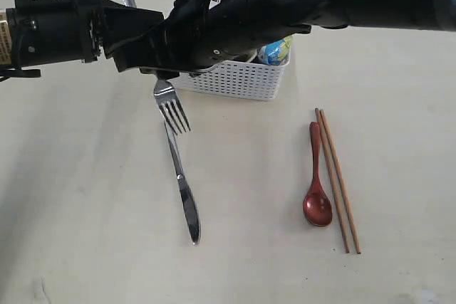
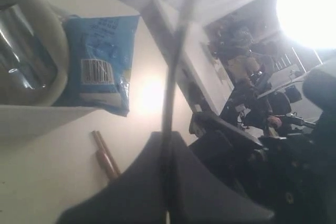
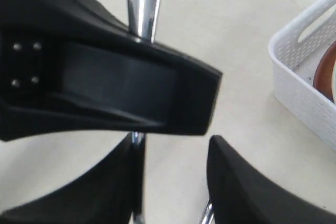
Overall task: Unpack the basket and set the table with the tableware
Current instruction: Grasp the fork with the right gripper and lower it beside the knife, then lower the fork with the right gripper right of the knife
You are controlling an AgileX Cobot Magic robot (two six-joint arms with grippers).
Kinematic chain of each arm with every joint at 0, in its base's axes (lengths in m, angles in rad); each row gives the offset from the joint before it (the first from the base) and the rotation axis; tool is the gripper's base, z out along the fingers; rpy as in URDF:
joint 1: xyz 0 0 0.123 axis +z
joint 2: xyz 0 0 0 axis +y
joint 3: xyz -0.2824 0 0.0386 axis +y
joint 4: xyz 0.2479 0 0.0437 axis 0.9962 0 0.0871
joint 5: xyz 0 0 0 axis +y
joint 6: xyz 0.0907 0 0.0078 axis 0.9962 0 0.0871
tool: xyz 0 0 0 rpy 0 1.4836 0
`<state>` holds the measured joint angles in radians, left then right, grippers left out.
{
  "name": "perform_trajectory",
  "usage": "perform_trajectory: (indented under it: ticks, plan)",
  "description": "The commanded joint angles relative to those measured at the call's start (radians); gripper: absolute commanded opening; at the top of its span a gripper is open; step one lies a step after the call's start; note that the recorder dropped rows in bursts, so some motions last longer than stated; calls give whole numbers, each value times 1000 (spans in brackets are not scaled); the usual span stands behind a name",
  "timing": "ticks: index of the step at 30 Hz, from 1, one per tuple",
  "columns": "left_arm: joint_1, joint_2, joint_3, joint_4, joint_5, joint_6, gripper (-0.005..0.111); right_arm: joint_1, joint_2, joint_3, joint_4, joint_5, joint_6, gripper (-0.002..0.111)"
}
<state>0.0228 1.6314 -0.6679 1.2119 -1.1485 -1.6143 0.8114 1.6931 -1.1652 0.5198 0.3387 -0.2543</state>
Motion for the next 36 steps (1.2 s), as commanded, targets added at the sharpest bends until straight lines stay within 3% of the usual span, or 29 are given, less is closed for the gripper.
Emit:
perform_trajectory:
  ticks: [1, 9, 13, 15, 20, 21, 24, 28, 32, 36]
  plan:
    - [3, -1, -4, 10, 8, 3, 0, -2, 3, 3, 15, -30, 0, 28]
    - [3, -1, -4, 10, 27, 3, 0, -2, 3, 3, 64, -20, 6, -1]
    - [3, -1, -4, 6, 27, 3, 0, -2, 3, 3, 107, -18, 7, 0]
    - [3, -1, -4, 6, 27, -12, 8, -2, 3, 3, 109, -11, 7, 0]
    - [3, -1, -4, 8, 27, -17, 56, -7, 3, 3, 97, 66, 7, 0]
    - [3, -1, -4, 14, 27, -17, 61, -7, 3, 3, 84, 87, 15, 0]
    - [3, -1, -4, 31, 27, -15, 61, -7, 3, 3, -67, 118, 156, 0]
    - [85, -1, -4, 85, 20, -14, 61, -30, 7, 3, -352, 216, 449, 0]
    - [187, -3, -4, 119, -58, -23, 61, -20, 29, 48, -364, 241, 475, 0]
    - [241, -3, -4, 135, -73, -23, 61, -1, 54, 110, -359, 235, 496, 0]
